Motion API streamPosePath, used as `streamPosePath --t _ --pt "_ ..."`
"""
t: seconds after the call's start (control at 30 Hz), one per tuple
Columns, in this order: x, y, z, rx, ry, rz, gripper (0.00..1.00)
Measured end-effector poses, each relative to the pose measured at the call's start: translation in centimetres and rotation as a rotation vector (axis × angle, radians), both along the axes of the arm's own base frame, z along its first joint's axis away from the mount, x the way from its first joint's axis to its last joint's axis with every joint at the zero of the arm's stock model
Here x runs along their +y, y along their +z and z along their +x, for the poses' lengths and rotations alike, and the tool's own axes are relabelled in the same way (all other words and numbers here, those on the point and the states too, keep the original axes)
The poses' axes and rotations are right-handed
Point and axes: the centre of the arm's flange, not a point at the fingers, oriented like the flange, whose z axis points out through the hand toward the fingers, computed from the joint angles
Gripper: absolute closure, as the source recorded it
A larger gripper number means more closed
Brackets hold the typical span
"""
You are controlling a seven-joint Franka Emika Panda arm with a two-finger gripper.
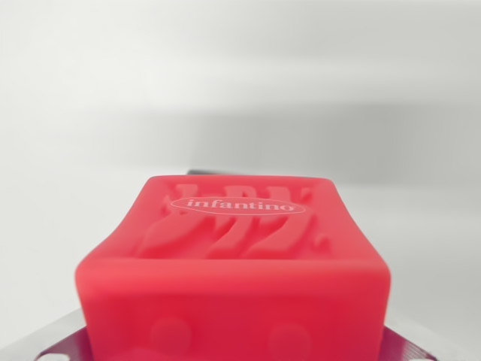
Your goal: Destack cube
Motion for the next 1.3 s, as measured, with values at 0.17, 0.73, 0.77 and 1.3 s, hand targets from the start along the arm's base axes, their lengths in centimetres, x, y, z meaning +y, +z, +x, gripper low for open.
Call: streamPosePath --t 0.17,0.73,0.77,1.3 --pt "-0.6 -0.4 0.8 0.0 0.014 0.001 1.0" --pt "-2.4 -1.9 3.2 0.0 0.059 0.001 1.0" --pt "-2.5 -1.9 3.3 0.0 0.061 0.001 1.0" --pt "-4.2 -3.2 5.6 -0.001 0.103 0.002 1.0"
